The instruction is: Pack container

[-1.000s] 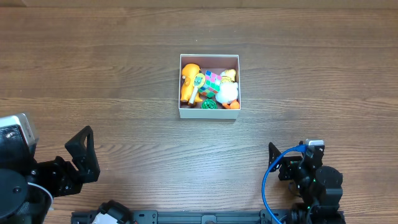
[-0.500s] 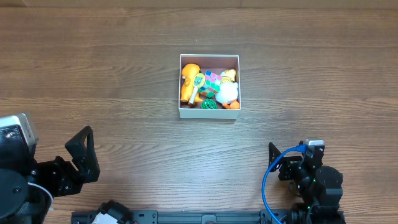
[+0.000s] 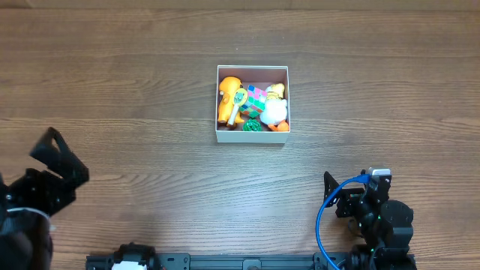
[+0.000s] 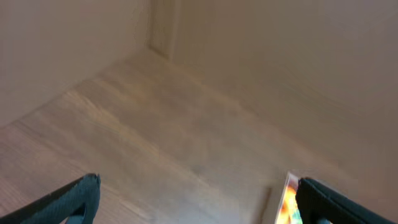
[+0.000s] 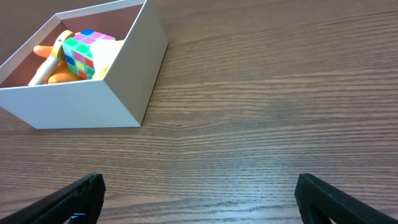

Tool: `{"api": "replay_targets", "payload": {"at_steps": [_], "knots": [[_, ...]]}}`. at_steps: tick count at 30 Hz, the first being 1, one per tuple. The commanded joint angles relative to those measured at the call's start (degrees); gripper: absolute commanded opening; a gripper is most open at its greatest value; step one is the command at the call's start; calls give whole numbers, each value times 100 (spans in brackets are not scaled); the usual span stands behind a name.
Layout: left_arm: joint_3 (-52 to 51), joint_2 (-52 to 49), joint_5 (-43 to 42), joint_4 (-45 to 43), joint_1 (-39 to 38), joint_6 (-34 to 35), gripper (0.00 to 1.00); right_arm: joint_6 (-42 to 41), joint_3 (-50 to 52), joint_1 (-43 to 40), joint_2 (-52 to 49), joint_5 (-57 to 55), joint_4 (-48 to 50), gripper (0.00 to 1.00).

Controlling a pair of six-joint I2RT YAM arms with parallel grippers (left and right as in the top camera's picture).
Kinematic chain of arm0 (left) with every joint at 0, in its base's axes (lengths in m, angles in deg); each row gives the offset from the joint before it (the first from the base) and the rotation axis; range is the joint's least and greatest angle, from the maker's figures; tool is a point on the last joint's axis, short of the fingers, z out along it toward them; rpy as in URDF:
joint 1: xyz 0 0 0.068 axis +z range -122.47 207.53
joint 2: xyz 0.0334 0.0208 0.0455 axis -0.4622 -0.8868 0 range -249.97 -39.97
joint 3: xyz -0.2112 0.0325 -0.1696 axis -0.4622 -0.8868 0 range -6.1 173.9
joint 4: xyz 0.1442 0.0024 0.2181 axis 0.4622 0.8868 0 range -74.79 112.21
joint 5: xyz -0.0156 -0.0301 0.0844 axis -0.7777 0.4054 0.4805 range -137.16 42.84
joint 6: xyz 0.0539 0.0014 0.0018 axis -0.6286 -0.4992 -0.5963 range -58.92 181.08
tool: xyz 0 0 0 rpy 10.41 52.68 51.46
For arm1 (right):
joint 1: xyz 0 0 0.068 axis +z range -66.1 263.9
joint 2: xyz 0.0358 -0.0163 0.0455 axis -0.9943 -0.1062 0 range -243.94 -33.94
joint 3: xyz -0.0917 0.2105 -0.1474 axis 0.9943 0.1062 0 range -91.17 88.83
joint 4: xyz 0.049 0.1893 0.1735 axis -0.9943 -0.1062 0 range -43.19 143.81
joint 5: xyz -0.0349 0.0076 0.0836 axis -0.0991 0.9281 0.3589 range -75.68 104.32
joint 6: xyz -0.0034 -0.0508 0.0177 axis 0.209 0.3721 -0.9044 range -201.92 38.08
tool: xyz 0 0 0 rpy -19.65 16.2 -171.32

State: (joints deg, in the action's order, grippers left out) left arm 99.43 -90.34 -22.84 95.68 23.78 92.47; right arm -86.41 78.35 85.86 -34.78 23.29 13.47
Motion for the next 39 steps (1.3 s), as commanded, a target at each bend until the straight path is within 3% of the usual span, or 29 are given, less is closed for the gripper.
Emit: {"api": "replay_targets", "payload": {"at_steps": [1, 2, 8, 17, 25, 30, 39], "knots": [[-1567, 780, -498, -1056, 264, -52, 100, -17, 109, 28, 68, 7, 17, 100], [-2702, 1272, -715, -1926, 267, -52, 100, -17, 109, 28, 68, 4, 17, 100], [-5460, 2444, -1362, -3812, 273, -48, 100, -17, 109, 28, 68, 4, 17, 100], [-8131, 3982, -1626, -4614, 577, 809, 100, -17, 109, 28, 68, 4, 17, 100], [-9359, 4859, -1641, -5077, 577, 782, 100, -17, 109, 28, 68, 4, 17, 100], [-9763, 5021, -1644, -5276, 577, 278, 100, -17, 109, 28, 68, 7, 17, 100], [-9794, 5018, -1604, -5372, 577, -164, 100, -17, 109, 28, 68, 7, 17, 100]]}}
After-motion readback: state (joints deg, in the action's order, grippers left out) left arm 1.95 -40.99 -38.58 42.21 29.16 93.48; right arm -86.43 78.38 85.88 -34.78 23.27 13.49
